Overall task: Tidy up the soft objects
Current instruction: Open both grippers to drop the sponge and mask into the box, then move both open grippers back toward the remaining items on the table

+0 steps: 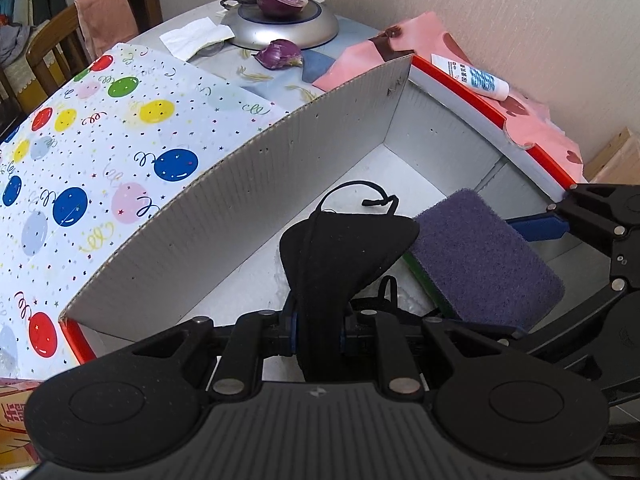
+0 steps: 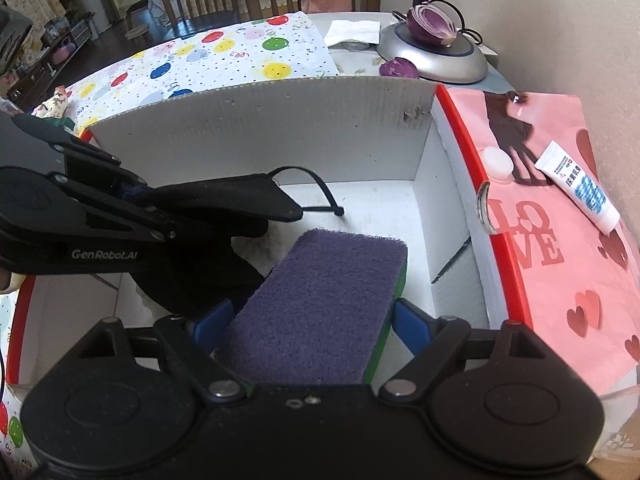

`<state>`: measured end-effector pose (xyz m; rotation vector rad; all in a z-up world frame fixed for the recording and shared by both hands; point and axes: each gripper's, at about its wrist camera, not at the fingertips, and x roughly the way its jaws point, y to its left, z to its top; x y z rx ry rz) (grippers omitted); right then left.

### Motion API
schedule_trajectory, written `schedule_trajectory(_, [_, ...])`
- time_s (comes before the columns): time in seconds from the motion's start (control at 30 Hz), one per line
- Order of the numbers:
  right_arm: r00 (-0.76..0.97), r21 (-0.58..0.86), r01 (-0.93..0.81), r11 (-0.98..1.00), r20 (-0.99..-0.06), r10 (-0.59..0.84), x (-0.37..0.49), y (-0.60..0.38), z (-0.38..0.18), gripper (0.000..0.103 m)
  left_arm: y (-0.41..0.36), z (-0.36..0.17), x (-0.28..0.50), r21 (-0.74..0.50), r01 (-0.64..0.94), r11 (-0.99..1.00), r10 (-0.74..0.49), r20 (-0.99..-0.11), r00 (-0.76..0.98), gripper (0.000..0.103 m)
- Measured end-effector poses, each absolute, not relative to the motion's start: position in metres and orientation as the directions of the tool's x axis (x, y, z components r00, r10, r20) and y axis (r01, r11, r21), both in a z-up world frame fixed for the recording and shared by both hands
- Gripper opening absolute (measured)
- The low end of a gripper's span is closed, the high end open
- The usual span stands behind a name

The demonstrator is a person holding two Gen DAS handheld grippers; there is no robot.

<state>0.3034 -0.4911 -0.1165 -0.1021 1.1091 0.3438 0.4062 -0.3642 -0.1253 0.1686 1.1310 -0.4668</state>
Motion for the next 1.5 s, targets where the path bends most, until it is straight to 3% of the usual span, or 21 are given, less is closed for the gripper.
schedule_trajectory(0.3, [0.429,0.116,-0.304,0.946,-0.869,0.245,0.296,-0.499,-0.102,0.091,-0.359,-0.119,0.398,-0.105,0.437,0.893,-0.281,-0.89,0.359,0.017])
schedule_trajectory(0.37, [0.437,0.123,-0.301,0.946,-0.864,0.251,0.293,-0.5,-0.098,0.092,-0.358,-0.116,0.394,-0.098,0.444,0.891,-0.281,-0.886,0.369,0.022])
schedule_trajectory(0.4, [0.438,0.127,-0.302,0.945,-0.861,0.256,0.291,-0.499,-0.095,0.093,-0.358,-0.115,0.393,-0.096,0.446,0.89,-0.283,-0.883,0.374,0.029])
schedule_trajectory(0.47, [0.443,0.13,-0.309,0.942,-0.857,0.263,0.289,-0.498,-0.09,0.094,-0.356,-0.111,0.389,-0.097,0.444,0.891,-0.287,-0.877,0.386,0.057])
schedule_trajectory(0.5, [0.447,0.13,-0.314,0.94,-0.853,0.267,0.286,-0.498,-0.087,0.096,-0.354,-0.108,0.388,-0.099,0.444,0.891,-0.293,-0.872,0.392,0.076])
schedule_trajectory(1.2, [0.631,0.195,-0.348,0.917,-0.674,0.383,0.211,-0.466,0.01,0.103,-0.277,-0.019,0.303,-0.181,0.45,0.875,-0.437,-0.696,0.569,0.077])
schedule_trajectory(1.37, [0.64,0.217,-0.375,0.901,-0.643,0.421,0.196,-0.435,0.023,0.103,-0.238,-0.002,0.275,-0.188,0.412,0.891,-0.425,-0.661,0.618,0.077])
schedule_trajectory(1.5, [0.637,0.23,-0.403,0.886,-0.624,0.452,0.186,-0.406,0.028,0.103,-0.203,0.007,0.252,-0.18,0.377,0.908,-0.4,-0.637,0.659,0.083])
